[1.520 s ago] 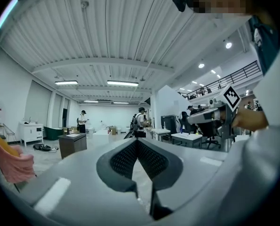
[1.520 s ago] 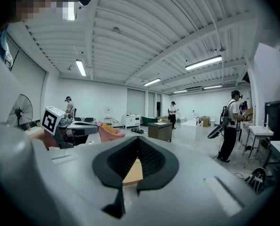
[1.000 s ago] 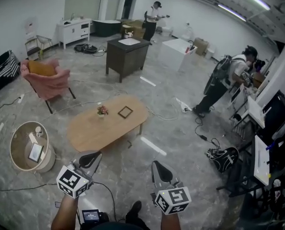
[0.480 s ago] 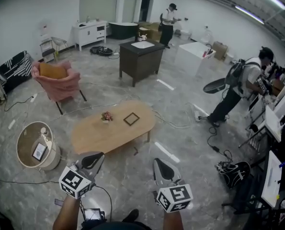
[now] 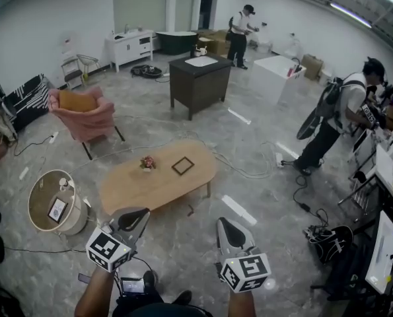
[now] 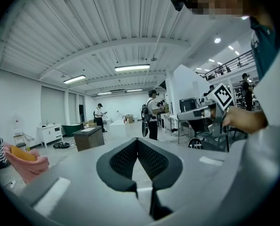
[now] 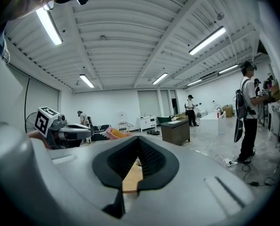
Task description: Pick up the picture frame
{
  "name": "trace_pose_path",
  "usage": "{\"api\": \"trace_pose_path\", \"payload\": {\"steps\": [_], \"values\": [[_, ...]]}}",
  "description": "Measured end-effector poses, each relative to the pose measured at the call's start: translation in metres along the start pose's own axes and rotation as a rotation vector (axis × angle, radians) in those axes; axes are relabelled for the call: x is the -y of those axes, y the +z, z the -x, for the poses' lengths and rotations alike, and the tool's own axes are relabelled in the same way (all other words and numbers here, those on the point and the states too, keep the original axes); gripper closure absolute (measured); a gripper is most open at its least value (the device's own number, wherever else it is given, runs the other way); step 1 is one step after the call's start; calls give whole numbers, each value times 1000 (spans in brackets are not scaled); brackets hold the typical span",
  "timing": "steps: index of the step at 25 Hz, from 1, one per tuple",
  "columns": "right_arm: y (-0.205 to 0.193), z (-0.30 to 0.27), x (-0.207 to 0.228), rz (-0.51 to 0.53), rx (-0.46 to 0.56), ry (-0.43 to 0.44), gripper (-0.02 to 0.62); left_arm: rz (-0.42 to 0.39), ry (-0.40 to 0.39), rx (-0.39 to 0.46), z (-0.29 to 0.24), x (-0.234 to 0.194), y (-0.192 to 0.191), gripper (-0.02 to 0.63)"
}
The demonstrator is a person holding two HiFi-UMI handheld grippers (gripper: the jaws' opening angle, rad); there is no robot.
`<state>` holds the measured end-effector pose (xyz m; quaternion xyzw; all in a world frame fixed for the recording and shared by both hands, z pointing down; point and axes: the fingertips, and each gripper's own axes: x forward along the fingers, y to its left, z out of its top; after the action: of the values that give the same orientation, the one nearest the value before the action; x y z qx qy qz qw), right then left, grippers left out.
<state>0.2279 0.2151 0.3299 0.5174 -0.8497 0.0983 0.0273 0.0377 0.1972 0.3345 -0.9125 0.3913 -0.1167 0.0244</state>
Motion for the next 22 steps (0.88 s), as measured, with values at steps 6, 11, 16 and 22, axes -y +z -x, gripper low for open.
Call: {"api": "trace_pose_path", "payload": {"steps": [6,11,16,22], "values": [[-2,-1,31,-10,-14,-48,588,22,-47,-2,-41,1,0,609],[1,-16,61,2,-23,-125,588,29,-118,26,-88,-13,0,609],[17,-55,78,14,-22,-172,588,25,-168,67,-128,-48,14,609],[31,-120,91,19,-31,-210,588,32,-201,81,-171,-110,15,609]]}}
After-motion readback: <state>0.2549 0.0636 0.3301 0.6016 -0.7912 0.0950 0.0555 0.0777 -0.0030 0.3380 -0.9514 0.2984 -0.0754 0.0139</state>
